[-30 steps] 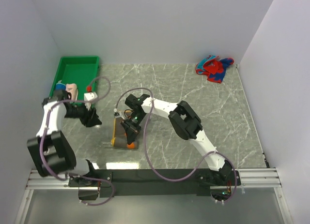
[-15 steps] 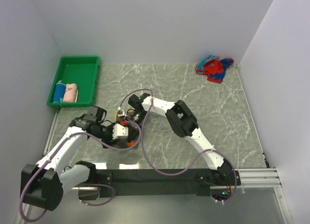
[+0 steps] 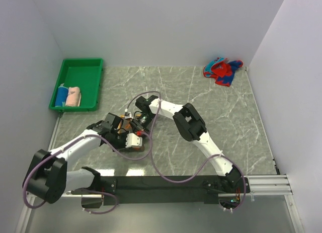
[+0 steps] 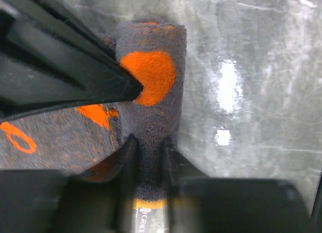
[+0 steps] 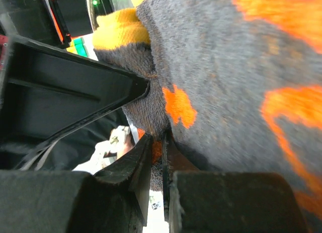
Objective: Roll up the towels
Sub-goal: Roll the towel
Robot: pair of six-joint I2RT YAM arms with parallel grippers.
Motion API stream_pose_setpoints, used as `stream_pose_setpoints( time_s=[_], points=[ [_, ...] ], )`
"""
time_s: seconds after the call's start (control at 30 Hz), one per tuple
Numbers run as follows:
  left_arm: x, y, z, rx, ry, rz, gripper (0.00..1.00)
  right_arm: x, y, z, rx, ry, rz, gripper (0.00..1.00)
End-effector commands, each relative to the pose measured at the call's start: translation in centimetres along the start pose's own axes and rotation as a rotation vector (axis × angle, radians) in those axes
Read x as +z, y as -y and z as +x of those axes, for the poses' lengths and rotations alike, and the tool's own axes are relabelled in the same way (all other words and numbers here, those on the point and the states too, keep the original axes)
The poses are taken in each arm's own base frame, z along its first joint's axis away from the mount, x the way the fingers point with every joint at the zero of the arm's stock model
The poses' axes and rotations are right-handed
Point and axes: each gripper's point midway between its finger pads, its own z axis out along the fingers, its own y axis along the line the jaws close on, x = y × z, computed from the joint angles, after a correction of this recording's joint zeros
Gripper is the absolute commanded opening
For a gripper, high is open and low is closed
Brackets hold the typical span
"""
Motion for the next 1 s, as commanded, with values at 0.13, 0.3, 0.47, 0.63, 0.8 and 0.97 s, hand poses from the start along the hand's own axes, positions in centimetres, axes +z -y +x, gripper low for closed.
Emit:
stream_pose_setpoints(
  time_s=[0.13, 0.3, 0.47, 0.63, 0.8, 0.97],
  points=[
    [0.4, 2.6, 2.7, -0.151, -0.105, 0.203, 0.01, -6.3, 4.0, -2.2, -0.08, 0.152, 0.213, 0.41],
    [0.2, 2.6, 2.8, -0.245, -0.098, 0.313, 0.01, -15.5, 0.0, -3.6, -0.191, 0.405, 0.328, 0.52],
    [0.5, -0.1, 2.3, -0.357, -0.078, 0.374, 0.01, -23.3, -4.1, -3.2, -0.344, 0.68, 0.533, 0.53],
    [1.4, -1.2, 2.6, -0.518, -0.047, 0.523, 0.01, -23.9, -4.1, 1.3, -0.435, 0.706, 0.671, 0.47],
    [2.8, -3.1, 4.4, -0.562, -0.083, 0.565, 0.03, -22.0, -5.3, 4.8, -0.558, 0.609, 0.7, 0.39],
    [3.5, -3.8, 5.2, -0.613, -0.091, 0.608, 0.06, -16.1, -7.3, 6.0, -0.747, 0.465, 0.748, 0.45]
  ],
)
